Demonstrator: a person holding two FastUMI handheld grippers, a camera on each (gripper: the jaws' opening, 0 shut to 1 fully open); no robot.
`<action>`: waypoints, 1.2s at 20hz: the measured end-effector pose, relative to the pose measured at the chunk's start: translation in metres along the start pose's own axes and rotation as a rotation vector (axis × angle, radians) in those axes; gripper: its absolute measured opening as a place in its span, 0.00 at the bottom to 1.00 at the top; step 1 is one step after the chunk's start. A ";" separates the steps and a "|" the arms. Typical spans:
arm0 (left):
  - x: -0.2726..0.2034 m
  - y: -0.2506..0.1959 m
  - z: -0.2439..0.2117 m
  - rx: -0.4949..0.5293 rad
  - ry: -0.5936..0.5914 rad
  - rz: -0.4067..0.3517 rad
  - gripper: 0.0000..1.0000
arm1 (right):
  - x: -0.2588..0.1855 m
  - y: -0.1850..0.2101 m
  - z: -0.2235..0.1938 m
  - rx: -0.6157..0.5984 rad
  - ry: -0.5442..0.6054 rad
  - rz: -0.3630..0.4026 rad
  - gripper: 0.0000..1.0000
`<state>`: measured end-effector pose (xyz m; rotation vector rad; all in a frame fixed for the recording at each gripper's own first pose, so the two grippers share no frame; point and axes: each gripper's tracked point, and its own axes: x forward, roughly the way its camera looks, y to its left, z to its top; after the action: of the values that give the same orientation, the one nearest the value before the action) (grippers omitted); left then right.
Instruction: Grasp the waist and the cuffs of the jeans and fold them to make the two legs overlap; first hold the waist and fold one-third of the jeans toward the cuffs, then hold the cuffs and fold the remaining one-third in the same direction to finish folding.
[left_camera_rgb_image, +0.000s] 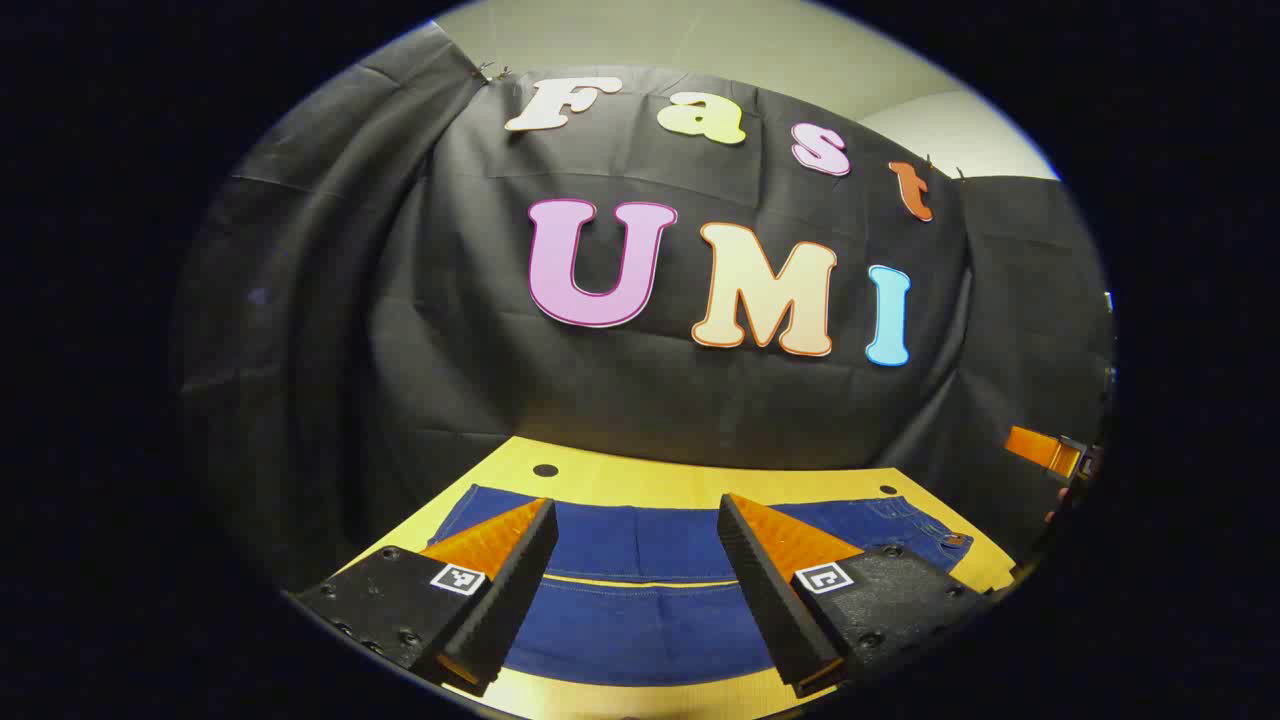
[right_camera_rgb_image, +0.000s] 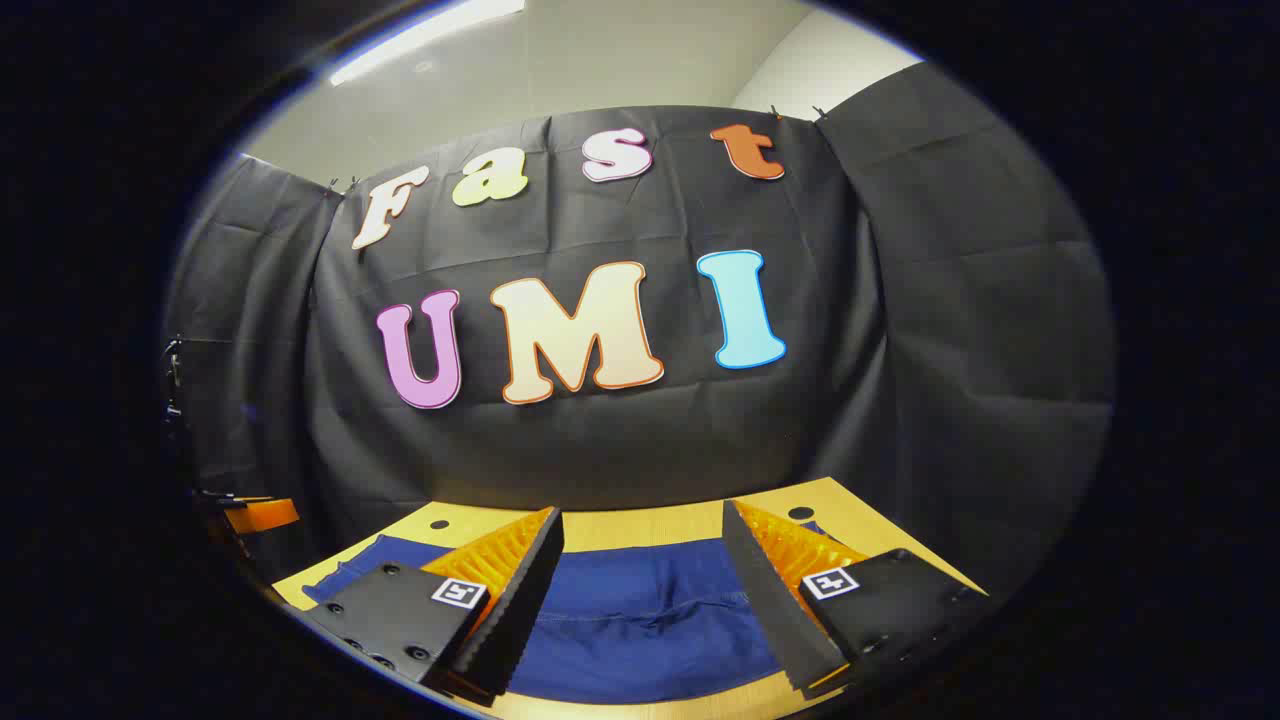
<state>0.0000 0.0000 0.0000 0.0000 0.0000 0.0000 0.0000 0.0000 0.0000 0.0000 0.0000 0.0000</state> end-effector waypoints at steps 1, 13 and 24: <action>-0.001 -0.001 -0.001 -0.001 0.003 -0.006 0.96 | 0.000 0.003 0.001 0.018 -0.008 0.003 0.98; -0.002 -0.006 -0.014 0.004 0.037 -0.044 0.96 | -0.015 0.020 -0.009 -0.006 0.025 0.019 0.98; -0.017 0.016 -0.094 0.079 0.218 -0.151 0.96 | -0.026 0.025 -0.032 -0.027 0.093 0.009 0.98</action>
<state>-0.0172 0.0161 -0.0939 0.0791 0.2177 -0.1509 -0.0259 0.0247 -0.0318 -0.0266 0.0930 0.0086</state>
